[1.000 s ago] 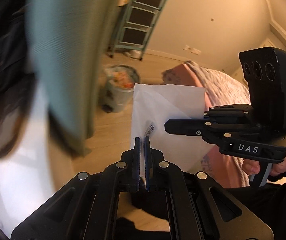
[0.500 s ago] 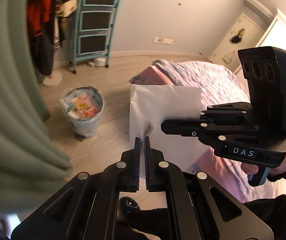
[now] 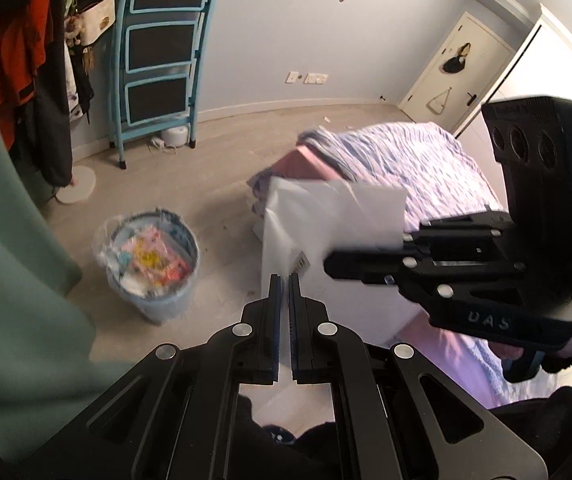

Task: Collect trash
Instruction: 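Lift the white sheet in both tools and carry it to the grey bin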

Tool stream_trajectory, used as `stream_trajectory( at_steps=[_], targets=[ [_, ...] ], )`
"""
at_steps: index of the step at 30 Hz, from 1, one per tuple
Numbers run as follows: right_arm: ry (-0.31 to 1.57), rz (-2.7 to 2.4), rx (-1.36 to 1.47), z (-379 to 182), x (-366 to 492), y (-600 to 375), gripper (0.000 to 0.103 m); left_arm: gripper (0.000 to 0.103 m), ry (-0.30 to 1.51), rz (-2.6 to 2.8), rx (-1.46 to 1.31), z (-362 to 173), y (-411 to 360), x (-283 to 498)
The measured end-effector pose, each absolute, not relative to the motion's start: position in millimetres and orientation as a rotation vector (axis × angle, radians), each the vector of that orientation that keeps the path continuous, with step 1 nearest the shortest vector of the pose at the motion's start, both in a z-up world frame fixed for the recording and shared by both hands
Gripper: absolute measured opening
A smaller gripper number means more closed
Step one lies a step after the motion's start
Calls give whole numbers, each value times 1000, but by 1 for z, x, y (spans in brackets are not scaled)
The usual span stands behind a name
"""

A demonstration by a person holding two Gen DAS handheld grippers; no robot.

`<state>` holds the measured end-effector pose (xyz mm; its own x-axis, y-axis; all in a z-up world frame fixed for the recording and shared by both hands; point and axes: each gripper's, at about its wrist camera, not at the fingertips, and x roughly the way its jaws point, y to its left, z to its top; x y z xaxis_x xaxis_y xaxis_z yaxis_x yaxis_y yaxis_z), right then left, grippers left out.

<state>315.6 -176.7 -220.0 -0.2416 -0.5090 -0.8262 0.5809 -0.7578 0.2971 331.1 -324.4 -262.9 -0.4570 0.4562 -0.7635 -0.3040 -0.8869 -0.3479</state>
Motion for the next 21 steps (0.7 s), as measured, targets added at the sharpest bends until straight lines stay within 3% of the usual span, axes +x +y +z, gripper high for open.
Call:
stream_trajectory(
  at_steps=[10, 21],
  targets=[
    [107, -2045, 1373, -235, 232, -226, 5, 3, -210, 2302, -1343, -277, -371, 236],
    [158, -1969, 1431, -274, 173, -255, 5, 3, -289, 2326, -1464, -321, -399, 184]
  ],
)
